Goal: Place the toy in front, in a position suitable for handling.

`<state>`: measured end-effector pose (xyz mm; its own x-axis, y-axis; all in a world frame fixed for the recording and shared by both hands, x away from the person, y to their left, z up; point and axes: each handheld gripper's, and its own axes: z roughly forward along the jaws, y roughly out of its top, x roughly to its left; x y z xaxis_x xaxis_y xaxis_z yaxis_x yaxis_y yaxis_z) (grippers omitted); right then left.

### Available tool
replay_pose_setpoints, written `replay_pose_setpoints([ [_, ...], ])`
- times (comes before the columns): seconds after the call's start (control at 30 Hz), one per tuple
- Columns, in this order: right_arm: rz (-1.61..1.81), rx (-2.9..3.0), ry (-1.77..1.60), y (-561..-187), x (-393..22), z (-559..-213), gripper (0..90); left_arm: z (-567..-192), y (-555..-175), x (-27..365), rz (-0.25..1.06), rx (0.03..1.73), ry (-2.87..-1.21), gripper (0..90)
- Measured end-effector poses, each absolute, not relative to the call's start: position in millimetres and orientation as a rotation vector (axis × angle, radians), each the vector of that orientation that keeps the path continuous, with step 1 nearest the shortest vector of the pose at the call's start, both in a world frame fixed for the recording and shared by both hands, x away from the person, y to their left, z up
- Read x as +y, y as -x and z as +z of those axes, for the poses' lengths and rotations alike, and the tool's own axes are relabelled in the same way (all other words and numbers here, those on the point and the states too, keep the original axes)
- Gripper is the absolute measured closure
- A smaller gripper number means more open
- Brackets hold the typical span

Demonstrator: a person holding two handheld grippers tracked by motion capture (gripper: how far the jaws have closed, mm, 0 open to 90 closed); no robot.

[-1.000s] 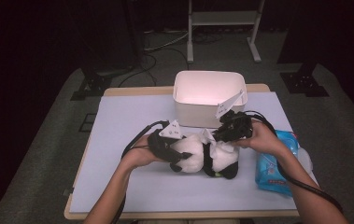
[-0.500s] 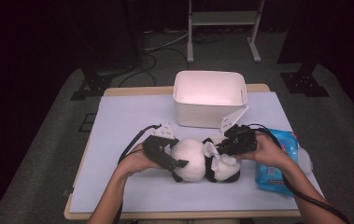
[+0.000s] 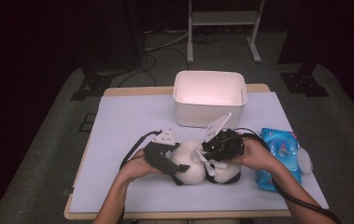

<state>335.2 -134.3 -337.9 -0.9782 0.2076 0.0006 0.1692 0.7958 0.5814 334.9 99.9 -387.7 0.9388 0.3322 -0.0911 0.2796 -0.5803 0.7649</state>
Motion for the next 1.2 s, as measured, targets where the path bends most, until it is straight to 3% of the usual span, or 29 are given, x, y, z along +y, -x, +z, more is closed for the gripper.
replay_pose_setpoints([
  [0.43,0.966,2.838,-0.317,-337.3,-149.7,-320.2,62.0,-386.8,-333.8,100.3,0.077,0.433,-2.223,10.4],
  [0.67,1.004,2.833,-0.268,-334.3,-148.6,-316.9,71.0,-386.7,-334.5,100.4,0.07,0.44,-2.216,10.2],
  [1.03,0.921,2.886,-0.188,-336.3,-121.4,-333.6,63.4,-387.1,-334.2,101.0,0.064,0.433,-2.215,13.0],
  [1.2,0.923,2.868,-0.198,-336.0,-116.7,-335.8,67.1,-386.9,-333.6,100.2,0.07,0.427,-2.215,13.0],
])
